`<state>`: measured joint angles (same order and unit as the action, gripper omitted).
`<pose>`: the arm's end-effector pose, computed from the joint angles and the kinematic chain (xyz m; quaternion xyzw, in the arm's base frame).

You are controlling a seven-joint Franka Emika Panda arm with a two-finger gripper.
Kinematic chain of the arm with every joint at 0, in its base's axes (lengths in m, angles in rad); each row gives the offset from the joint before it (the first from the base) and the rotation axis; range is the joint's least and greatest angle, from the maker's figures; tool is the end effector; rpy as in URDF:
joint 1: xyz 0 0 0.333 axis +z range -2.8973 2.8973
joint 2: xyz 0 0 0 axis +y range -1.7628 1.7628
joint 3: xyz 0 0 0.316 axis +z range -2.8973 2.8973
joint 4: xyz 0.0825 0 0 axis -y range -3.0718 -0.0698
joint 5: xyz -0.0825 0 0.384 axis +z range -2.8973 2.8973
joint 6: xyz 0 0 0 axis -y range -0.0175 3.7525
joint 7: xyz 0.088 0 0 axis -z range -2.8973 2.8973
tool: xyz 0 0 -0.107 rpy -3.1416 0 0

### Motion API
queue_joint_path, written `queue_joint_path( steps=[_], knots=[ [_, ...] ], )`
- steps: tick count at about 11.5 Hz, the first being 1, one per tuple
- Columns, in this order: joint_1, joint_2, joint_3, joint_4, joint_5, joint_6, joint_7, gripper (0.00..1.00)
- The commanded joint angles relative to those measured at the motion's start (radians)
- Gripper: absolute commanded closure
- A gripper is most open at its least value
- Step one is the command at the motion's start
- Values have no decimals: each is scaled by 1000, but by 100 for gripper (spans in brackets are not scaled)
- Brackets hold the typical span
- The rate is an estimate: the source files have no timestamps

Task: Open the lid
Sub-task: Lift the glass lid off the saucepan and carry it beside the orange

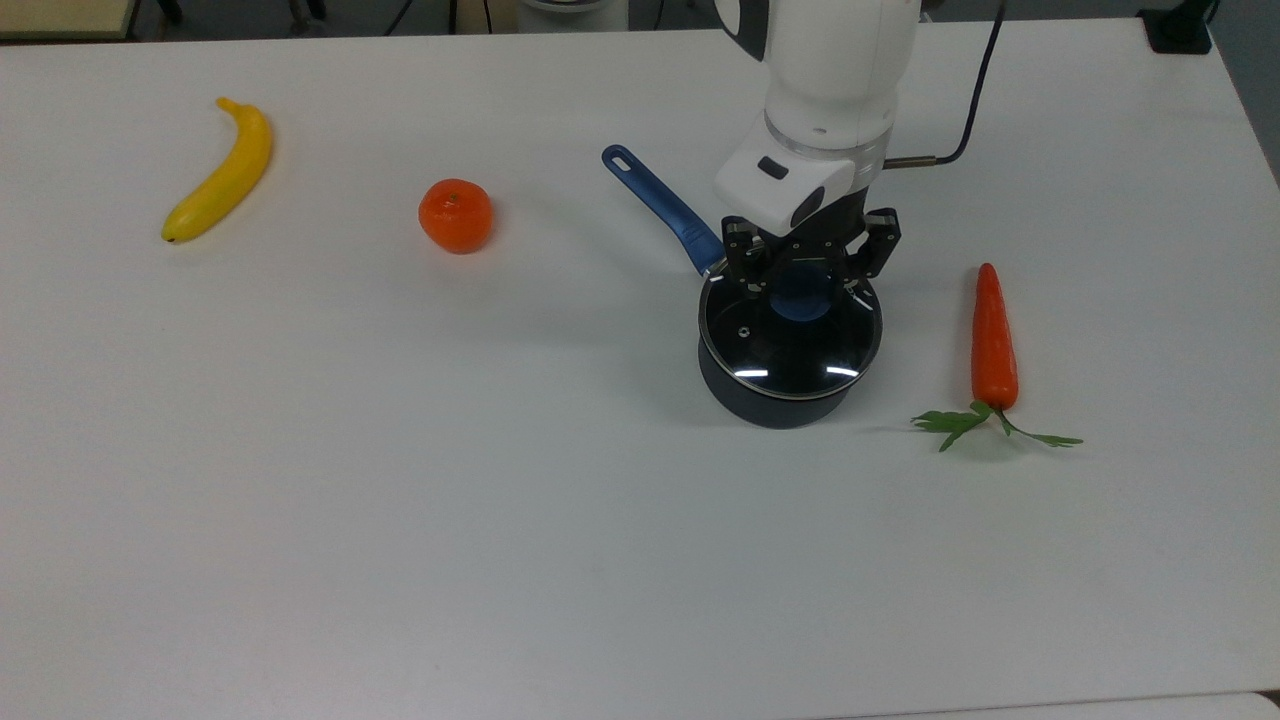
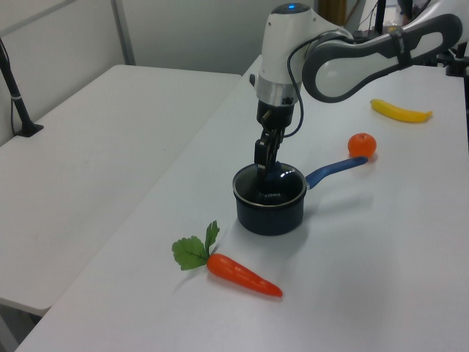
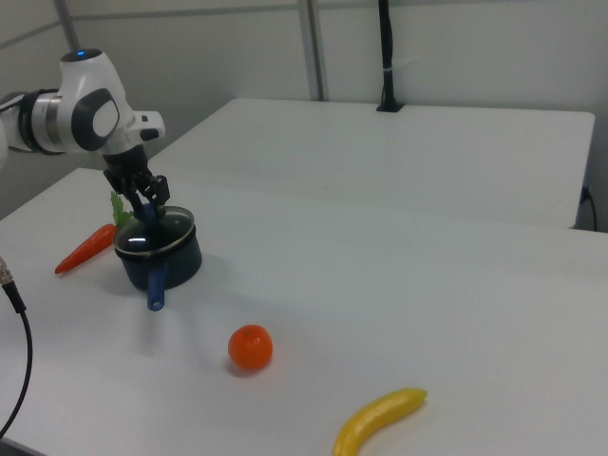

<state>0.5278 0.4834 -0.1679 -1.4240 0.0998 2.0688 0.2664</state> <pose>0.6577 0.2762 0.4377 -0.9957 -0.0392 -0.0776 0.0332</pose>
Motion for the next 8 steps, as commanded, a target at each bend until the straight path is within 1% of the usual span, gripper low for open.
queue_joint_path(
  steps=[1, 3, 4, 6, 8],
  knots=[
    [11, -103, -12, -9, 5, -91, 16, 62],
    [-3, -144, -19, -13, 3, -104, 16, 62],
    [-29, -158, -22, -12, 1, -116, 14, 62],
    [-107, -186, -24, -12, -6, -118, 10, 62],
    [-207, -203, -22, -13, 5, -134, -62, 62]
  ],
)
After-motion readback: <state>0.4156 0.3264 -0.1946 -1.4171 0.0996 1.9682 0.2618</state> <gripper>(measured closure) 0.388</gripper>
